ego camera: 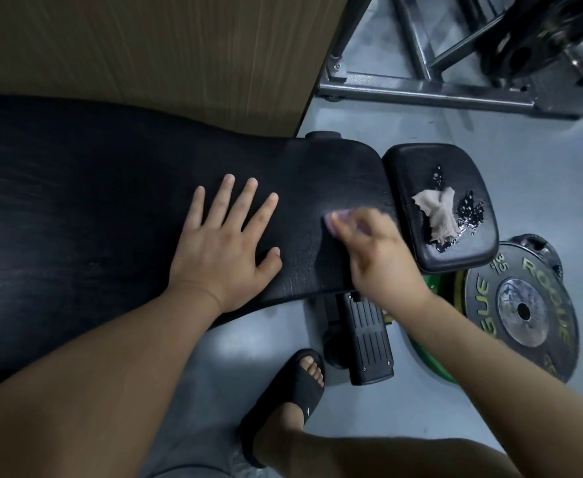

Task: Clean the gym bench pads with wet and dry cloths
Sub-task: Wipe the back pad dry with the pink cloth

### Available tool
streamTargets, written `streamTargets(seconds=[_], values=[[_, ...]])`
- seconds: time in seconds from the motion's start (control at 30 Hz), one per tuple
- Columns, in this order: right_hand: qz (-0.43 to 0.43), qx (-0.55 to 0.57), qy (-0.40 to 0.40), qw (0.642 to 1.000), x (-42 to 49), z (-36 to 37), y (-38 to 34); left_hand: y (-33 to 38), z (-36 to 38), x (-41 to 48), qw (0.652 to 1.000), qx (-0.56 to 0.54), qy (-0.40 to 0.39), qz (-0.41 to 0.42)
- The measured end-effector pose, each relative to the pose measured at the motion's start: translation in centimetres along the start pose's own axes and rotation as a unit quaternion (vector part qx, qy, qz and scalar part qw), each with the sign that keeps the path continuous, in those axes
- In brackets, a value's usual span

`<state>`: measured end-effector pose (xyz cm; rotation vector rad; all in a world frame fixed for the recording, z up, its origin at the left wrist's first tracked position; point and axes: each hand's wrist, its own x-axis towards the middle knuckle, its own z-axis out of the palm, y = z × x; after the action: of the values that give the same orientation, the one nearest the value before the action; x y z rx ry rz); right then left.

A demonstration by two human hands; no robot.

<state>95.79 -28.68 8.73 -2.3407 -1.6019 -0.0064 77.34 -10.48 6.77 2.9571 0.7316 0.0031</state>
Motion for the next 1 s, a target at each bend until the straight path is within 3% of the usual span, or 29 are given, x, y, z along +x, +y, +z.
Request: streamTargets(seconds=[0.07,0.13,0.23,0.3,0.47,0.53,0.67,0.73,0.9,0.97,1.0], values=[[-0.073,0.006,-0.037,0.997,-1.0,-1.1,0.0,-0.1,0.1,0.1,1.0,0.004,-0.001,0.014],[-0.083,-0.011,-0.029,0.996,-0.1,-1.3,1.7,-0.1,0.2,0.1,0.999,0.008,-0.002,0.034],[0.049,-0.023,0.036,0.998,2.1,-0.4,3.7,-0.1,0.2,0.1,0.998,0.018,-0.007,0.061],[0.085,-0.021,0.045,0.995,2.1,0.3,2.4,-0.2,0.1,0.1,0.997,0.023,-0.013,0.076],[-0.073,0.024,-0.043,0.996,-1.5,-1.4,-0.5,-0.7,0.2,0.4,0.99,0.027,-0.017,0.137],[-0.094,0.012,-0.058,0.994,-1.1,-2.0,0.9,-0.9,0.2,0.6,0.986,0.026,-0.019,0.162],[0.064,-0.007,0.035,0.997,1.3,-0.6,3.1,-1.1,0.0,0.8,0.981,0.026,-0.029,0.187],[0.092,-0.001,0.05,0.995,1.7,0.3,1.7,-1.1,-0.1,0.9,0.98,0.018,-0.033,0.193],[-0.101,0.037,-0.056,0.993,-1.0,-0.5,-1.7,-0.8,-0.1,0.9,0.984,-0.001,-0.022,0.175],[-0.108,0.006,-0.043,0.993,0.4,-0.7,-0.5,-0.7,-0.1,0.8,0.985,-0.004,-0.022,0.172],[-0.064,-0.014,-0.02,0.998,1.3,-0.3,0.3,-0.7,-0.1,0.8,0.985,-0.002,-0.023,0.17]])
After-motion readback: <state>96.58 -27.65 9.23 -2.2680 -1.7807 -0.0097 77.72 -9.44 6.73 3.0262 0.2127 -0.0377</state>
